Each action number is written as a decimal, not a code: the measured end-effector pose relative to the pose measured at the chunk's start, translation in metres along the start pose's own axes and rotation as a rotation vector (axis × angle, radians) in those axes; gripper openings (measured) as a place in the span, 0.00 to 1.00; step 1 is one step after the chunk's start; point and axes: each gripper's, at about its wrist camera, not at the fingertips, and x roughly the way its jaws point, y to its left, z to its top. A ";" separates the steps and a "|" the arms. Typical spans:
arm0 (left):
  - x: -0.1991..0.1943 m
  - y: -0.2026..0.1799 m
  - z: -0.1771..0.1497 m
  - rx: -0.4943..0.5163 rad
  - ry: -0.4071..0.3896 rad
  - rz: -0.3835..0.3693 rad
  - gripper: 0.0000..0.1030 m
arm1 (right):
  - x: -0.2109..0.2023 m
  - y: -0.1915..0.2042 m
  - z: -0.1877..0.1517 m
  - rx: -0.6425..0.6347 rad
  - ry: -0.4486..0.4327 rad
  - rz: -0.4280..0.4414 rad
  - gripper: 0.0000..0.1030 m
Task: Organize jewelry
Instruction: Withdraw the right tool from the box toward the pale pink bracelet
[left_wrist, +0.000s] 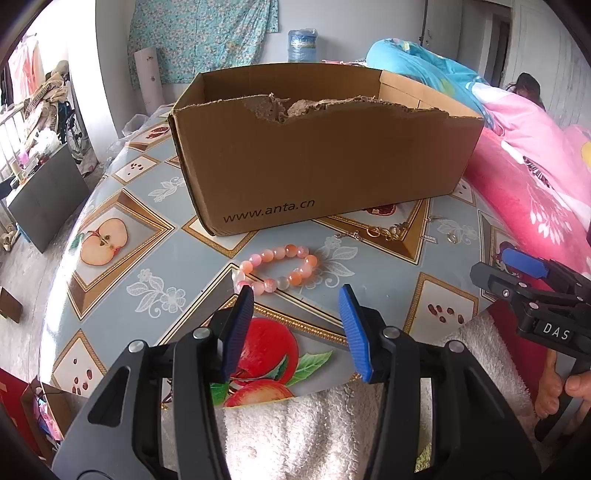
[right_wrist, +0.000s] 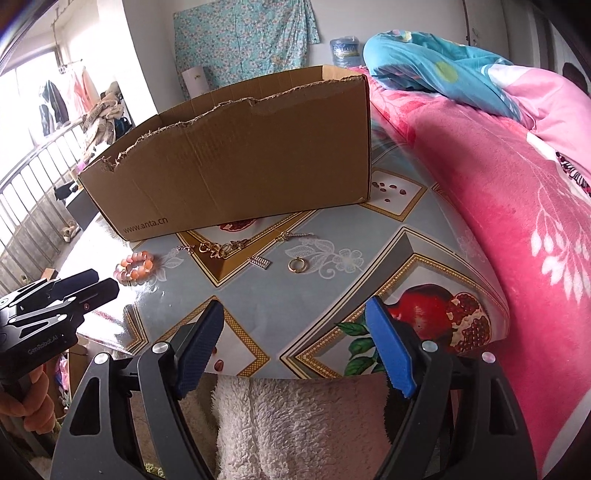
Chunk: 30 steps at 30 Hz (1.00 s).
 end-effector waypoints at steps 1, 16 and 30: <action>0.000 -0.001 0.000 -0.002 0.002 0.005 0.44 | 0.000 -0.001 0.000 0.003 0.000 0.005 0.75; 0.002 -0.008 0.005 -0.002 0.023 0.039 0.44 | 0.003 -0.011 -0.003 0.007 -0.007 0.036 0.75; 0.007 -0.011 0.005 -0.007 0.046 0.038 0.44 | 0.004 -0.009 -0.004 -0.016 -0.007 0.022 0.75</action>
